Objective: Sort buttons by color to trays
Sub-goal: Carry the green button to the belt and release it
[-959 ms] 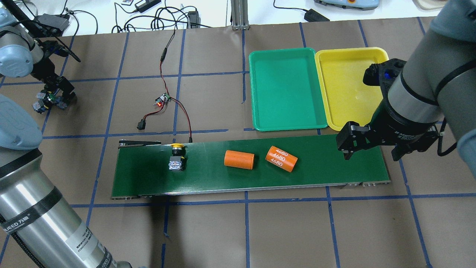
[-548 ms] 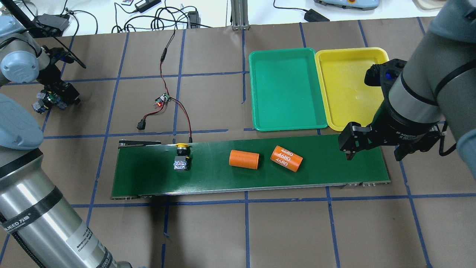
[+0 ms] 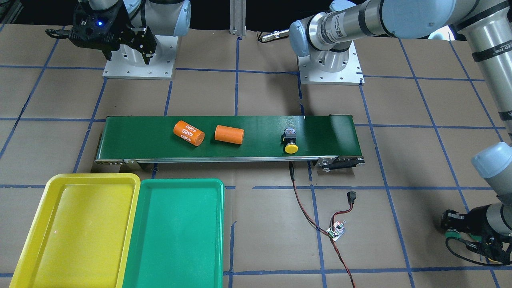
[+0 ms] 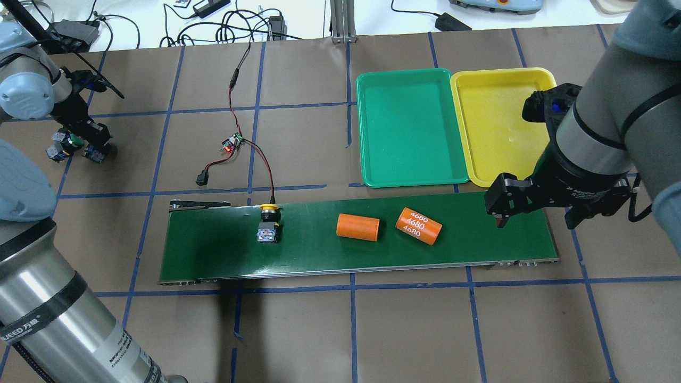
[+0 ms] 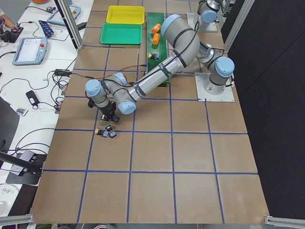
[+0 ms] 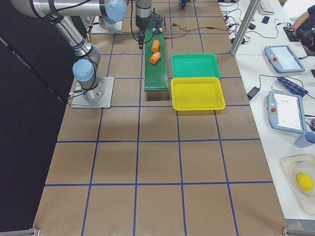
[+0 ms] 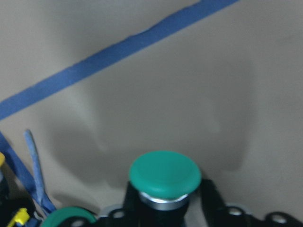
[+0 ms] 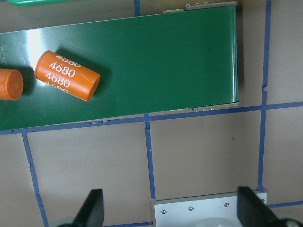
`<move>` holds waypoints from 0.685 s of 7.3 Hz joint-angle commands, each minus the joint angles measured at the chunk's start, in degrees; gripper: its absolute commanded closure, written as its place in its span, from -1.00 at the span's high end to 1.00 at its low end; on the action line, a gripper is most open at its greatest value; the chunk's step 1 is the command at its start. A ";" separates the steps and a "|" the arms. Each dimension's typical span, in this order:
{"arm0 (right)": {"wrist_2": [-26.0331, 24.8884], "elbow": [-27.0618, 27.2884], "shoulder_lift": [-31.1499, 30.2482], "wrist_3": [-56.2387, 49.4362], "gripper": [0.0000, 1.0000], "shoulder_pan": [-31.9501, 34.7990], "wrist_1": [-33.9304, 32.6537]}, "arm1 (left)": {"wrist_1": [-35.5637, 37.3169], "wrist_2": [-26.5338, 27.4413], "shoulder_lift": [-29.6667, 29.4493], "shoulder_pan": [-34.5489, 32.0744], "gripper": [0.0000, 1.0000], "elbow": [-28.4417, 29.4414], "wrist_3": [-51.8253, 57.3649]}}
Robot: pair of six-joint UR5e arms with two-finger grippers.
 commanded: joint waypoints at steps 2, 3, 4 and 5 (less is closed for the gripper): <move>-0.09 0.08 0.08 0.01 1.00 -0.03 -0.11 | -4.78 -1.42 14.68 -8.49 -1.00 -14.11 -19.21; -0.09 0.08 0.00 0.01 1.00 -0.03 -0.12 | -4.88 -4.65 20.04 -11.14 -1.00 -20.26 -25.46; -0.09 -0.01 0.08 0.01 1.00 -0.03 -0.12 | -4.88 -6.16 24.97 -14.30 -1.00 -26.06 -33.44; -0.53 -0.01 0.17 0.01 1.00 -0.55 -1.25 | -4.88 -6.09 29.28 -19.20 -1.00 -29.78 -41.61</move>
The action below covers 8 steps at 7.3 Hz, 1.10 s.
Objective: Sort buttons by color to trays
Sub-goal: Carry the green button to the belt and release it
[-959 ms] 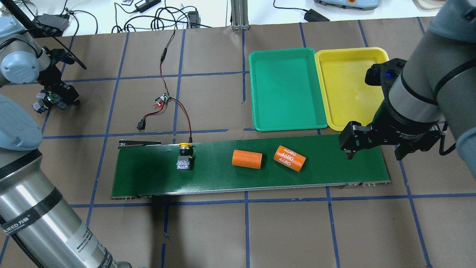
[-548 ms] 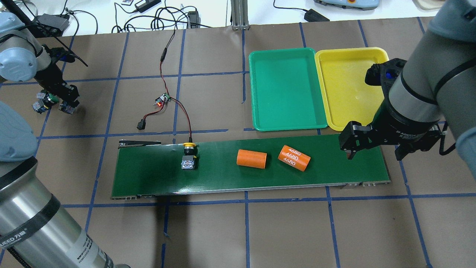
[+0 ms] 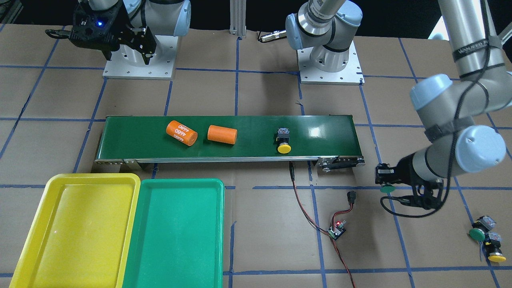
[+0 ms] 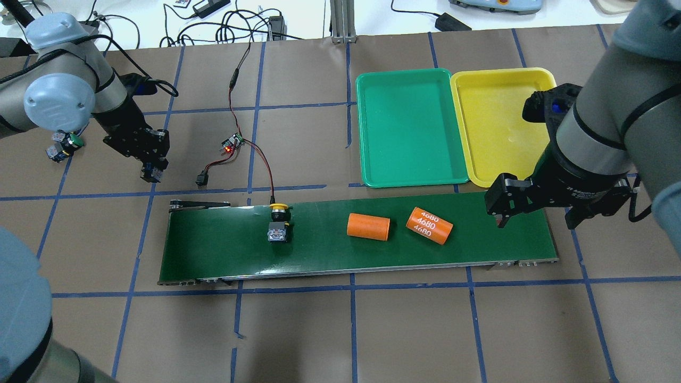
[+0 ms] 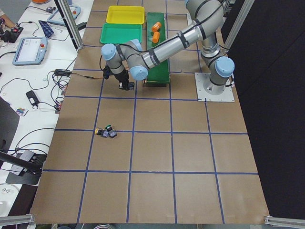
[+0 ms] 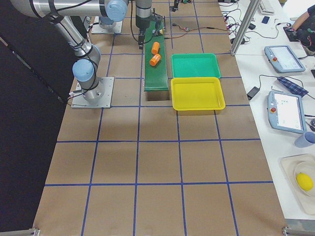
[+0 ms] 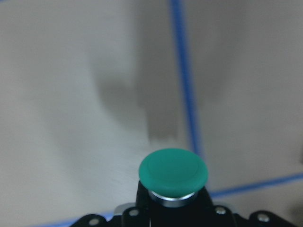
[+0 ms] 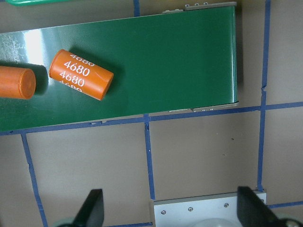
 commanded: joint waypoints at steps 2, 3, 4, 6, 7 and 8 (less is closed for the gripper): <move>-0.33 0.05 0.61 0.08 1.00 -1.52 -1.39 | 0.71 -0.96 10.46 -12.32 -1.00 -12.92 -18.55; -0.15 -0.03 0.88 0.00 1.00 -3.01 -2.08 | 0.81 -0.87 11.00 -13.91 -1.00 -14.26 -20.94; -0.06 -0.03 1.23 -0.96 1.00 -4.15 -2.44 | 0.72 -0.60 10.74 -14.10 -1.00 -14.45 -20.79; 0.72 0.14 2.02 -0.62 1.00 -4.43 -2.44 | 1.16 -0.51 8.02 -14.10 -0.06 -14.36 -20.88; 0.82 0.14 2.98 -0.09 1.00 -4.43 -2.18 | 1.69 -0.43 8.63 -14.10 0.99 -13.75 -20.53; 0.82 0.14 3.08 -0.09 1.00 -4.43 -2.27 | 3.26 -0.43 9.76 -13.49 1.00 -12.61 -20.18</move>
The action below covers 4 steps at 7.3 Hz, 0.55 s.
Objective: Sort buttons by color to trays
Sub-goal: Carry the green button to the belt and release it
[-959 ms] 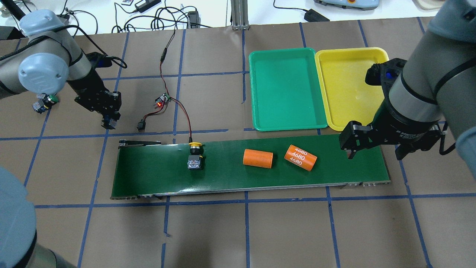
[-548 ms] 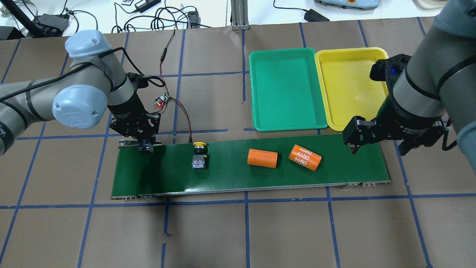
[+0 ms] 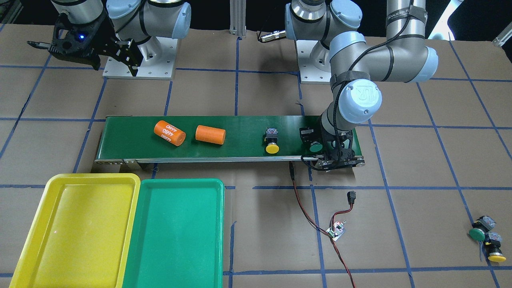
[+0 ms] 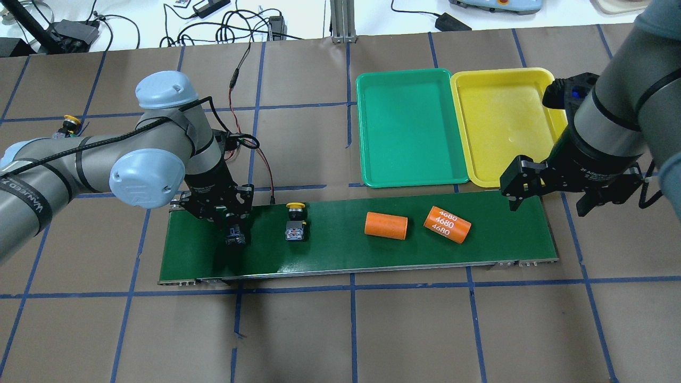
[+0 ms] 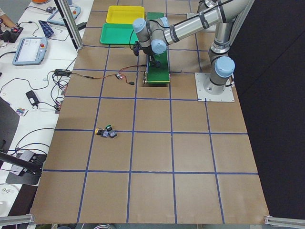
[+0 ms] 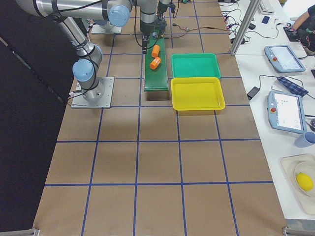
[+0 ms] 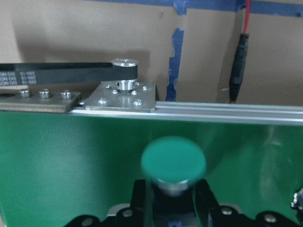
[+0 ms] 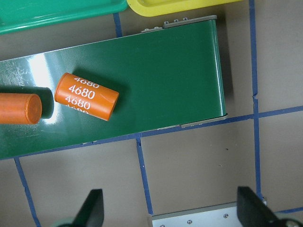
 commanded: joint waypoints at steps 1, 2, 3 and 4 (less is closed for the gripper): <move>-0.12 -0.07 1.11 -0.31 1.00 -0.04 -0.33 | 1.04 0.04 1.19 1.49 1.00 4.76 0.73; -0.21 -0.15 2.60 0.21 1.00 -0.31 -1.11 | -1.41 0.04 -0.37 5.42 1.00 9.49 5.34; -0.38 -0.24 2.87 0.13 1.00 -0.31 -2.86 | -2.91 -0.39 -2.74 12.24 1.00 13.02 12.35; 0.14 0.02 2.96 0.30 1.00 -0.13 -8.01 | -2.14 -0.05 -6.68 19.36 1.00 16.19 21.91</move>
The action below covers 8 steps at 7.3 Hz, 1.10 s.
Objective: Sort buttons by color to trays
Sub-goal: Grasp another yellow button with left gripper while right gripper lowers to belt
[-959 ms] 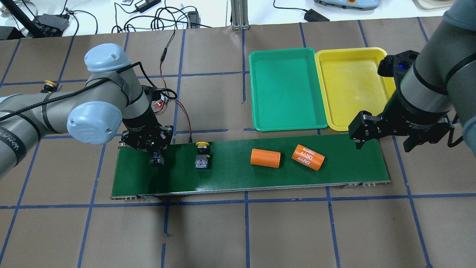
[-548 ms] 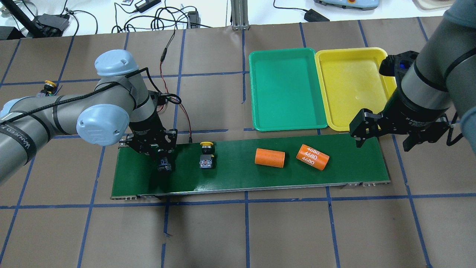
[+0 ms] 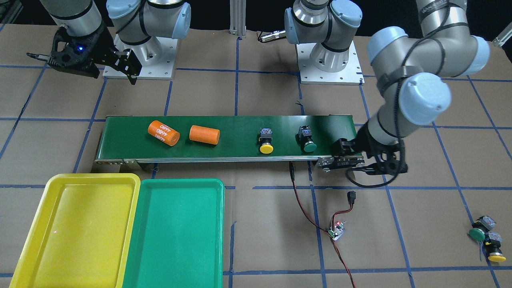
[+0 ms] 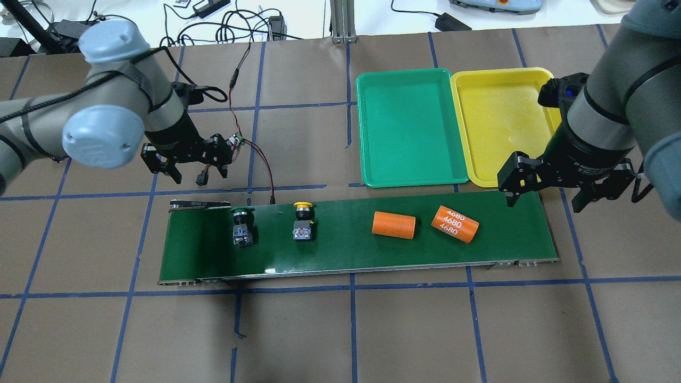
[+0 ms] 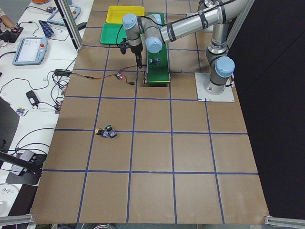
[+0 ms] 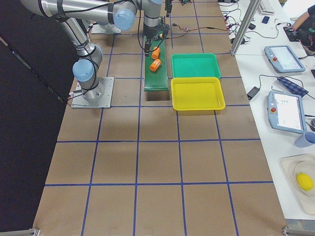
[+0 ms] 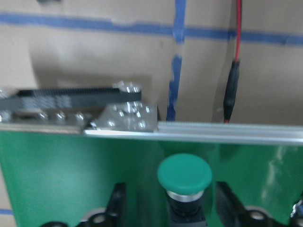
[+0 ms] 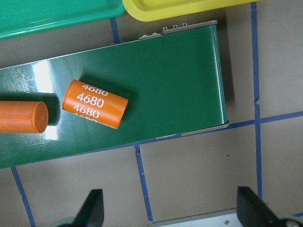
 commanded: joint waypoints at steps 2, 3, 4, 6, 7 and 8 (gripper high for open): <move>0.25 0.84 0.38 0.07 1.00 0.19 -5.54 | 0.59 2.99 -13.93 16.84 1.00 16.53 31.70; 0.42 1.80 0.38 0.15 1.00 0.19 -6.14 | 0.59 5.19 -19.90 18.78 1.00 24.69 36.22; 1.73 2.07 0.20 0.24 1.00 0.36 -6.15 | 0.59 5.04 -25.79 20.11 1.00 32.43 35.31; 4.46 2.08 0.11 -0.28 1.00 0.89 -6.85 | 2.00 4.60 -36.35 21.18 1.00 44.59 27.95; 4.46 2.25 0.46 -0.63 1.00 0.98 -6.94 | 2.26 4.77 -39.27 21.18 1.00 46.38 24.96; 3.85 2.34 0.55 -0.46 1.00 0.89 -7.12 | 3.83 5.21 -41.30 21.18 1.00 46.57 23.63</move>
